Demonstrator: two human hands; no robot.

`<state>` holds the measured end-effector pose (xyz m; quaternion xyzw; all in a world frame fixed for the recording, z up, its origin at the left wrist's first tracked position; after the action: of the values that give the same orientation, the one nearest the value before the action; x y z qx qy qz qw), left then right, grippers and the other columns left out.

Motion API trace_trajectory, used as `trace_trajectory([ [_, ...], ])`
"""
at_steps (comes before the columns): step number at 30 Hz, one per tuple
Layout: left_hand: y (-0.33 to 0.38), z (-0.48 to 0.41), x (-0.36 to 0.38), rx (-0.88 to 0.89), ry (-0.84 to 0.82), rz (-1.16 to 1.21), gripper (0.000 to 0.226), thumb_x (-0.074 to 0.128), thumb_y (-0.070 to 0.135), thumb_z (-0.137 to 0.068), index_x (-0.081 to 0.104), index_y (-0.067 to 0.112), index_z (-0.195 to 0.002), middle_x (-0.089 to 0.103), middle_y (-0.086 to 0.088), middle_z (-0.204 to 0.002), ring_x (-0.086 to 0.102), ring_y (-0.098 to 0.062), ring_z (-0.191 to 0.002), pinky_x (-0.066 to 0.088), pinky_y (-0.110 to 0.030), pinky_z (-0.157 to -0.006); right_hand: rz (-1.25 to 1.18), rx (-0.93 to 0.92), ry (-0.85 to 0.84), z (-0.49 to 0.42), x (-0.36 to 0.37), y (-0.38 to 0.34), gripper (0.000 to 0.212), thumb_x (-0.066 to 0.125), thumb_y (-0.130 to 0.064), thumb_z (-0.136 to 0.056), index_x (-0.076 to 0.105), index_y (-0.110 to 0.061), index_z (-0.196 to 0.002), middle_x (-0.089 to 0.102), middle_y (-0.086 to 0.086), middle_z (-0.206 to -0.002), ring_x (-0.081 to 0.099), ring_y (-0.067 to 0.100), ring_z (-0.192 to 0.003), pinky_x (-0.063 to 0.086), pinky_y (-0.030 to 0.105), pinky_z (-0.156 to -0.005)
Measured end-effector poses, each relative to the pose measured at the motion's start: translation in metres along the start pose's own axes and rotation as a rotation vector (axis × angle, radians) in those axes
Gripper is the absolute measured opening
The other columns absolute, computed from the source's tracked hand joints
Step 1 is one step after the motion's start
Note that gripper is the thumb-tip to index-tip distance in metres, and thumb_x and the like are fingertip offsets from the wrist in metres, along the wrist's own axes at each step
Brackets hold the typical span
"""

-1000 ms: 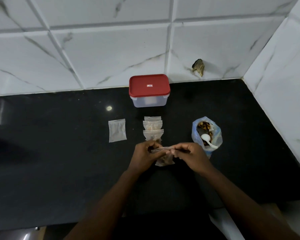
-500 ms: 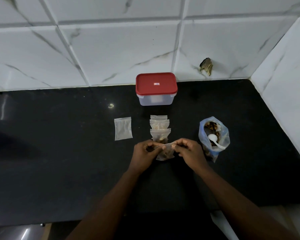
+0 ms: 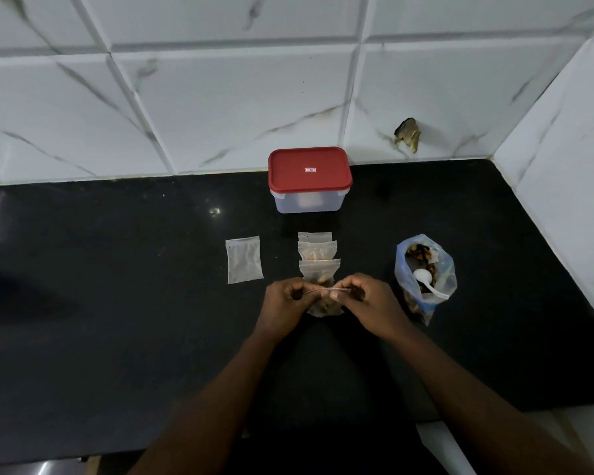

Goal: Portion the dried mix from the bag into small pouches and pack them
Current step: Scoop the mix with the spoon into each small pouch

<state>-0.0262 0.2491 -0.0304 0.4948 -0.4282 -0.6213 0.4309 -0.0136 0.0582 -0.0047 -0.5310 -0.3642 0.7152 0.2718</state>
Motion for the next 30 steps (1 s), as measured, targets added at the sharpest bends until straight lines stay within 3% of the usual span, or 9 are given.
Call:
trace_trajectory([
  [4, -0.002, 0.003, -0.002, -0.027, -0.028, 0.047, 0.012, 0.073, 0.017, -0.091, 0.078, 0.023, -0.100, 0.079, 0.007, -0.100, 0.076, -0.008, -0.094, 0.061, -0.031, -0.085, 0.109, -0.026, -0.056, -0.008, 0.006, 0.003, 0.007, 0.066, -0.033, -0.094, 0.067, -0.035, -0.100, 0.064, -0.014, -0.102, 0.060, 0.000, -0.097, 0.055, 0.034, -0.088],
  [7, -0.003, 0.002, -0.007, -0.028, -0.001, 0.081, 0.013, 0.073, 0.020, -0.093, 0.079, 0.019, -0.104, 0.079, 0.007, -0.102, 0.075, -0.009, -0.097, 0.060, -0.031, -0.088, 0.051, 0.004, -0.023, -0.013, 0.006, 0.004, 0.006, 0.065, -0.032, -0.095, 0.068, -0.034, -0.100, 0.067, -0.013, -0.101, 0.062, 0.000, -0.095, 0.055, 0.031, -0.086],
  [11, -0.007, -0.002, -0.015, -0.058, 0.053, 0.093, 0.011, 0.073, 0.018, -0.094, 0.080, 0.015, -0.102, 0.080, 0.006, -0.100, 0.075, -0.009, -0.096, 0.061, -0.031, -0.088, -0.086, 0.056, -0.006, -0.014, 0.003, 0.001, 0.007, 0.074, -0.026, -0.090, 0.074, -0.031, -0.095, 0.074, -0.017, -0.091, 0.067, -0.005, -0.088, 0.049, 0.009, -0.075],
  [13, -0.009, -0.005, -0.018, -0.068, 0.063, 0.088, 0.012, 0.073, 0.018, -0.093, 0.080, 0.013, -0.101, 0.079, 0.004, -0.099, 0.075, -0.010, -0.095, 0.061, -0.033, -0.087, -0.121, 0.073, 0.022, -0.016, 0.001, 0.003, 0.010, 0.078, -0.026, -0.087, 0.076, -0.031, -0.095, 0.075, -0.019, -0.089, 0.068, -0.006, -0.086, 0.048, 0.006, -0.072],
  [19, -0.010, -0.010, -0.022, -0.067, 0.080, 0.079, 0.011, 0.073, 0.018, -0.093, 0.080, 0.013, -0.100, 0.079, 0.004, -0.098, 0.075, -0.008, -0.095, 0.061, -0.027, -0.085, -0.078, 0.110, 0.053, -0.023, -0.003, 0.009, 0.008, 0.077, -0.027, -0.089, 0.077, -0.027, -0.097, 0.074, -0.015, -0.093, 0.066, -0.010, -0.088, 0.047, 0.006, -0.074],
  [24, -0.010, -0.012, -0.021, -0.096, 0.087, 0.118, 0.013, 0.073, 0.019, -0.093, 0.080, 0.015, -0.103, 0.080, 0.006, -0.101, 0.075, -0.007, -0.097, 0.060, -0.026, -0.087, -0.022, 0.130, 0.055, -0.030, 0.004, 0.009, 0.010, 0.072, -0.033, -0.092, 0.075, -0.027, -0.100, 0.073, -0.014, -0.094, 0.066, -0.005, -0.088, 0.050, 0.016, -0.080],
  [30, -0.012, -0.012, -0.026, -0.124, 0.106, 0.154, 0.014, 0.074, 0.018, -0.093, 0.079, 0.014, -0.106, 0.080, 0.005, -0.100, 0.075, -0.008, -0.095, 0.061, -0.028, -0.086, -0.141, 0.178, 0.101, -0.026, 0.005, 0.006, 0.006, 0.076, -0.028, -0.089, 0.076, -0.027, -0.095, 0.074, -0.014, -0.090, 0.065, -0.011, -0.086, 0.048, 0.008, -0.072],
])
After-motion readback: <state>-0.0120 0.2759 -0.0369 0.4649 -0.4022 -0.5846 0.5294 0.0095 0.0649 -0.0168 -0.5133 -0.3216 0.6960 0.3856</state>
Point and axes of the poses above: each hand's wrist, its own z-axis away from the middle knuckle, its own x-axis out of the palm, y = z × x, the point moved 4 cm from there along -z, towards the middle knuckle
